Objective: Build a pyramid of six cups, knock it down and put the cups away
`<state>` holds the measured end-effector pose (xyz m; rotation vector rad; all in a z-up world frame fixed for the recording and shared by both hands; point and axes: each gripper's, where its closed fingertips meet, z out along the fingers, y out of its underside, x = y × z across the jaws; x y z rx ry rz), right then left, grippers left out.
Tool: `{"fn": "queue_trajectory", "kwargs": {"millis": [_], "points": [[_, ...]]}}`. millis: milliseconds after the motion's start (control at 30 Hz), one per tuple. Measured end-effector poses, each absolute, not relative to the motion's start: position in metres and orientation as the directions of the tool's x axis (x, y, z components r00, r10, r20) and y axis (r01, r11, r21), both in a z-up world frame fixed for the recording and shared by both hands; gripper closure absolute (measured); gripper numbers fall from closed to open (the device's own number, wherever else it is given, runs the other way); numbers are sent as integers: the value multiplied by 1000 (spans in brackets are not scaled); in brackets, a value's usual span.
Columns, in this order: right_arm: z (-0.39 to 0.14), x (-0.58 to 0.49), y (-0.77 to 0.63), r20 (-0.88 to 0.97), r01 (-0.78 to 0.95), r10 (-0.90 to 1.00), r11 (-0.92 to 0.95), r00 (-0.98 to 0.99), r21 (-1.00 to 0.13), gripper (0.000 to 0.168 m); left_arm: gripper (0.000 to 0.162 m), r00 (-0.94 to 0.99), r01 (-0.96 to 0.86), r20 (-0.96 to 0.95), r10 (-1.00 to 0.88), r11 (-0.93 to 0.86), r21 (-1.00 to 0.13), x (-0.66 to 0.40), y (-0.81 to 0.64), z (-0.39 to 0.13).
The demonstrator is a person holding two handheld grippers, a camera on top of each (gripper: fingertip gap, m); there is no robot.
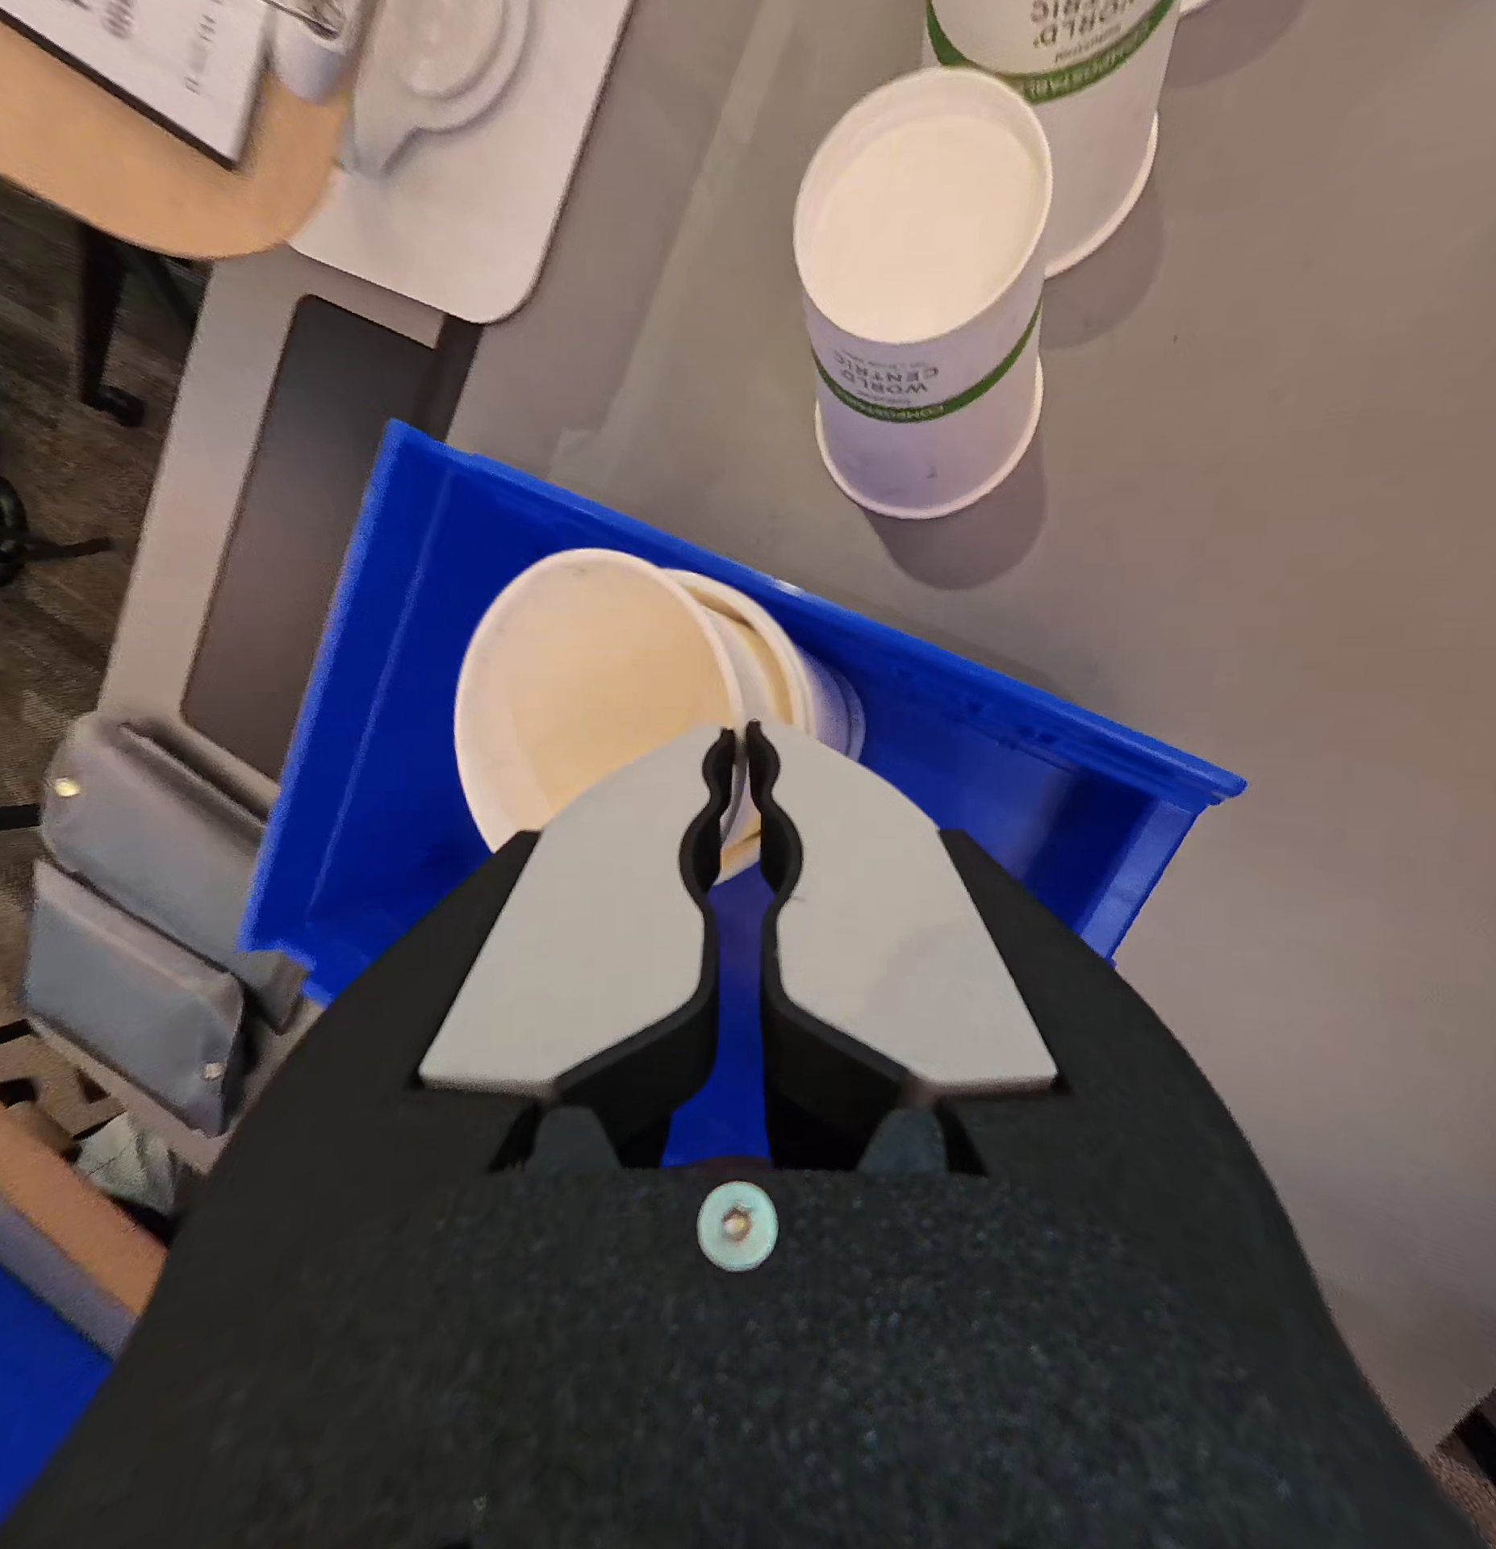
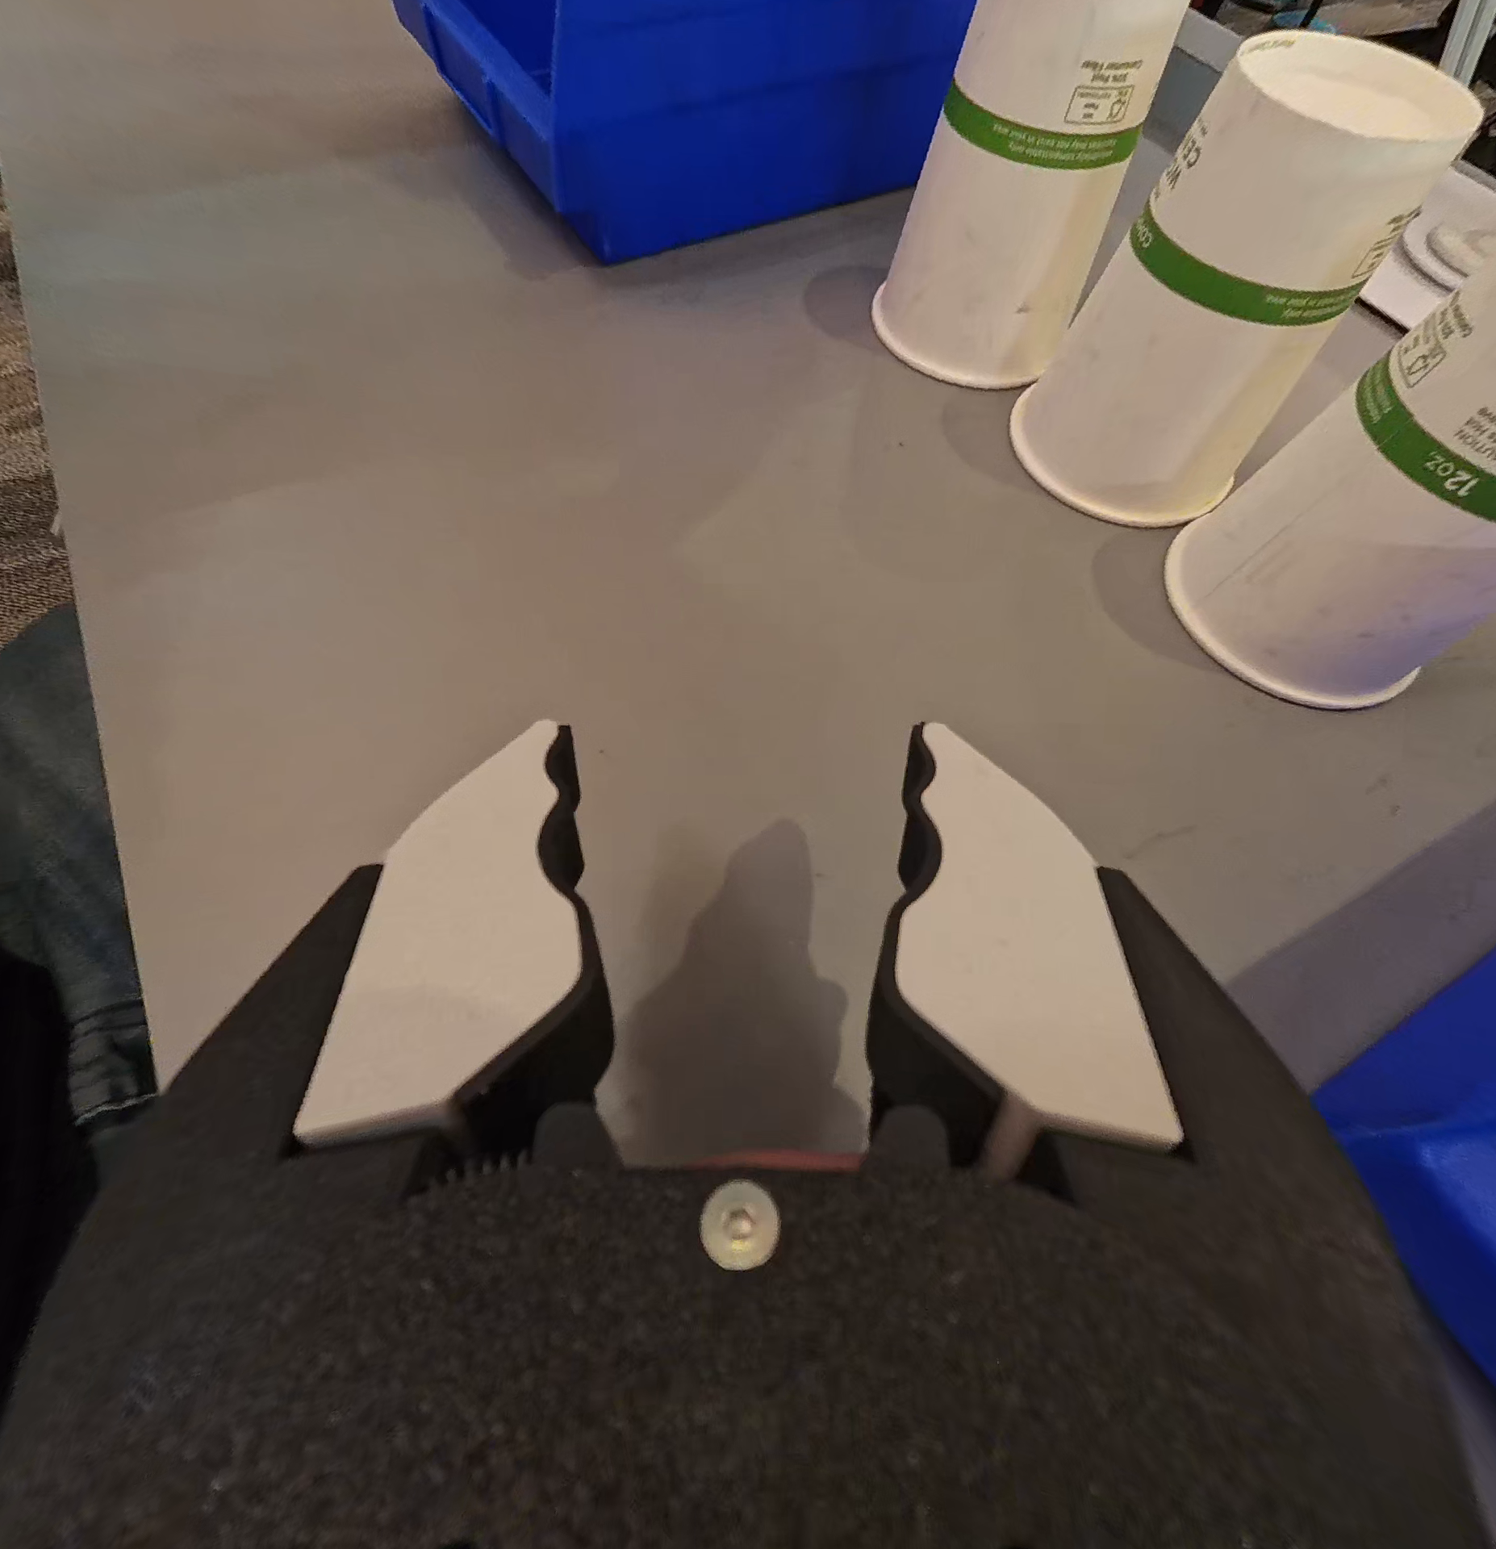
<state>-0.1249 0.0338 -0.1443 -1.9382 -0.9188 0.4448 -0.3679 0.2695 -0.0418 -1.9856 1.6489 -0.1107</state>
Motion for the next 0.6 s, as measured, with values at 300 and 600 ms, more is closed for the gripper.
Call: {"fn": "queue_trajectory", "kwargs": {"millis": [300,600], "points": [[-149,-122,35,75,441,743,-309,665,-843,94,159,413,-641,-299,-860,-42,-766,-365,260,73],[-103,-131,61,-114,126,707,-279,698,-952,86,160,399,74,261,-879,-253,-965,-309,166,108]]}}
